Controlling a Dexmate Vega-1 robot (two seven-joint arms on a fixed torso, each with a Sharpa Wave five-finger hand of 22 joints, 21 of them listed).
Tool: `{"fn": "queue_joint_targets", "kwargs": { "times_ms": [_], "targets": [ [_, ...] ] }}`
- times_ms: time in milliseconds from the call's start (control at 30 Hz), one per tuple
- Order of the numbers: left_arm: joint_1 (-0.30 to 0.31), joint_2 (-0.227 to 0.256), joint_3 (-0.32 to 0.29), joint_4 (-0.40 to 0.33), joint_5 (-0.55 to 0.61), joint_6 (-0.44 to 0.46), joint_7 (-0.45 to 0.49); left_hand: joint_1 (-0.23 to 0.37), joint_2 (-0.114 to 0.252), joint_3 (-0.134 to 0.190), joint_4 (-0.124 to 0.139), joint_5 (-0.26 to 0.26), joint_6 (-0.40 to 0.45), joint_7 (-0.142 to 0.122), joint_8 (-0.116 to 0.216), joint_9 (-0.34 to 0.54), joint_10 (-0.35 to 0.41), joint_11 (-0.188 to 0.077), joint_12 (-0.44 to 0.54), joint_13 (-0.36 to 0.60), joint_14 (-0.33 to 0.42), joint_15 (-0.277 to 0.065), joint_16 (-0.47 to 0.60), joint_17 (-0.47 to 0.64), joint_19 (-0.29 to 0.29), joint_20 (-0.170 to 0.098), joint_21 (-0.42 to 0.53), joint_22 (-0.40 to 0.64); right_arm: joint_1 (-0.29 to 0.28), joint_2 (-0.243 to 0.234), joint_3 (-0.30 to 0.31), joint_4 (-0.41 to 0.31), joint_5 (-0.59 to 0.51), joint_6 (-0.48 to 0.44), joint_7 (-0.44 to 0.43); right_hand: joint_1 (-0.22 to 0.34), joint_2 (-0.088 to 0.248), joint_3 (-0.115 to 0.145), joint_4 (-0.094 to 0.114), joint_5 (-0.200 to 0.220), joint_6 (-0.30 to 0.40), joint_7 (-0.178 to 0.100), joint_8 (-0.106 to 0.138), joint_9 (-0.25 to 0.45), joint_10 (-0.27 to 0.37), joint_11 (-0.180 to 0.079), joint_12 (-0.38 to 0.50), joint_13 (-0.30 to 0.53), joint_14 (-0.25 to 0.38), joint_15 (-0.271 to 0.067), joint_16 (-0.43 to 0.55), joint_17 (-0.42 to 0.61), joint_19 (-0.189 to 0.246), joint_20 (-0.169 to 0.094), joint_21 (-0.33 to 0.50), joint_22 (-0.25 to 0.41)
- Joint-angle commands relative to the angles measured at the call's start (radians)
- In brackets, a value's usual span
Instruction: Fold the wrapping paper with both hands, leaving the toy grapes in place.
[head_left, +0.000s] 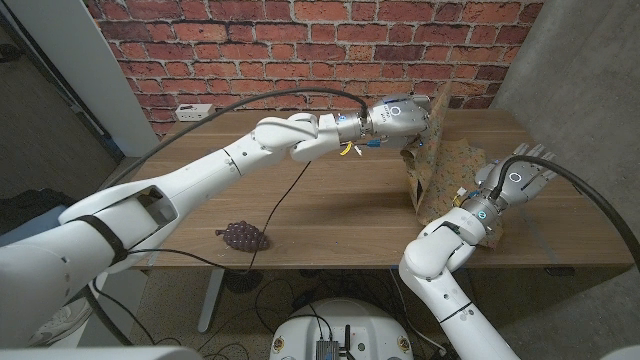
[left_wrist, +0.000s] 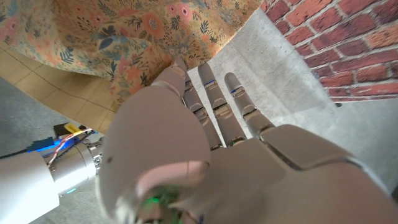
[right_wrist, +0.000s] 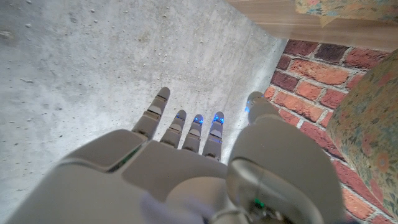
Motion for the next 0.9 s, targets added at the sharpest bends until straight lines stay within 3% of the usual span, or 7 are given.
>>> {"fn": "queue_joint_targets", "kwargs": {
  "times_ms": [33, 167, 300, 467, 600, 833, 900],
  "targets": [
    [-0.134, -0.106, 0.112, 0.086, 0.095, -0.105, 0.009, 0.005, 0.01, 0.006, 0.006, 0.004, 0.006, -0.011, 0.003, 0.0, 0.013, -0.019, 0.064, 0.509, 0.003, -0.164, -0.003, 0.004, -0.001, -0.005, 0.007, -0.001, -0.103, 0.044, 0.085, -0.123, 0.27, 0.034, -0.442, 0.048, 0.019, 0.039, -0.014, -0.005, -0.009, -0.002, -0.004, 0.001, 0.003, -0.004, -0.003, 0.003, 0.024, -0.043, 0.007, 0.006, 0.035, -0.016, 0.009, 0.001],
    [-0.173, -0.147, 0.158, 0.143, 0.109, -0.135, 0.024, 0.004, 0.01, 0.006, 0.006, 0.005, 0.004, -0.013, 0.001, -0.003, 0.014, -0.023, 0.061, 0.507, 0.0, -0.164, -0.006, 0.003, -0.004, -0.005, 0.008, -0.001, -0.14, 0.045, 0.109, -0.174, 0.35, 0.051, -0.546, 0.082, 0.028, 0.073, -0.018, -0.007, -0.016, -0.001, -0.005, 0.002, 0.011, -0.002, -0.001, 0.004, 0.037, -0.05, 0.012, 0.01, 0.057, -0.027, 0.011, 0.002],
    [-0.206, -0.187, 0.202, 0.199, 0.123, -0.143, 0.025, 0.003, 0.011, 0.005, 0.007, 0.005, 0.006, -0.014, 0.001, -0.005, 0.012, -0.027, 0.057, 0.506, -0.001, -0.164, -0.009, 0.003, -0.01, -0.005, 0.007, -0.001, -0.177, 0.039, 0.127, -0.225, 0.422, 0.074, -0.612, 0.096, 0.026, 0.087, -0.018, -0.009, -0.018, 0.002, -0.005, 0.002, 0.011, -0.002, -0.002, 0.004, 0.051, -0.051, 0.018, 0.012, 0.08, -0.03, 0.016, 0.002],
    [-0.232, -0.223, 0.238, 0.243, 0.116, -0.139, 0.03, -0.001, 0.013, 0.005, 0.01, 0.005, 0.002, -0.027, -0.004, -0.013, 0.008, -0.034, 0.048, 0.498, -0.008, -0.164, -0.016, 0.001, -0.022, 0.0, 0.006, -0.001, -0.204, 0.032, 0.147, -0.262, 0.491, 0.093, -0.677, 0.078, -0.009, 0.071, -0.007, -0.025, -0.029, 0.019, -0.007, 0.003, 0.01, 0.013, -0.003, 0.004, 0.06, -0.043, 0.02, 0.013, 0.107, -0.008, 0.018, 0.003],
    [-0.249, -0.245, 0.267, 0.267, 0.112, -0.138, 0.029, -0.005, 0.014, 0.005, 0.012, 0.006, 0.0, -0.031, -0.007, -0.018, 0.006, -0.038, 0.042, 0.494, -0.01, -0.164, -0.021, -0.001, -0.025, 0.001, 0.007, -0.001, -0.197, 0.015, 0.143, -0.267, 0.511, 0.057, -0.708, 0.074, -0.019, 0.064, -0.007, -0.028, -0.03, 0.02, -0.006, 0.003, 0.009, 0.018, -0.004, 0.004, 0.067, -0.038, 0.021, 0.012, 0.119, 0.007, 0.019, 0.003],
    [-0.265, -0.273, 0.306, 0.311, 0.11, -0.133, 0.081, -0.009, 0.015, 0.007, 0.014, 0.005, -0.008, -0.042, -0.015, -0.03, 0.004, -0.042, 0.023, 0.475, -0.031, -0.164, -0.041, -0.009, -0.039, 0.01, 0.006, -0.002, -0.207, 0.001, 0.147, -0.281, 0.557, 0.05, -0.77, 0.105, -0.029, 0.072, -0.03, -0.026, -0.025, 0.024, -0.003, 0.003, 0.01, 0.016, -0.003, 0.004, 0.076, -0.037, 0.016, 0.006, 0.132, -0.006, 0.016, 0.003],
    [-0.266, -0.279, 0.315, 0.327, 0.114, -0.124, 0.118, -0.016, 0.017, 0.018, 0.015, 0.003, -0.046, -0.05, -0.037, -0.047, -0.028, -0.044, -0.016, 0.442, -0.064, -0.163, -0.082, -0.035, -0.047, 0.022, 0.007, -0.002, -0.212, -0.007, 0.145, -0.286, 0.566, 0.047, -0.78, 0.108, -0.031, 0.072, -0.032, -0.026, -0.025, 0.024, -0.002, 0.003, 0.012, 0.016, -0.003, 0.004, 0.079, -0.037, 0.016, 0.006, 0.132, -0.009, 0.015, 0.003]
  ]
}}
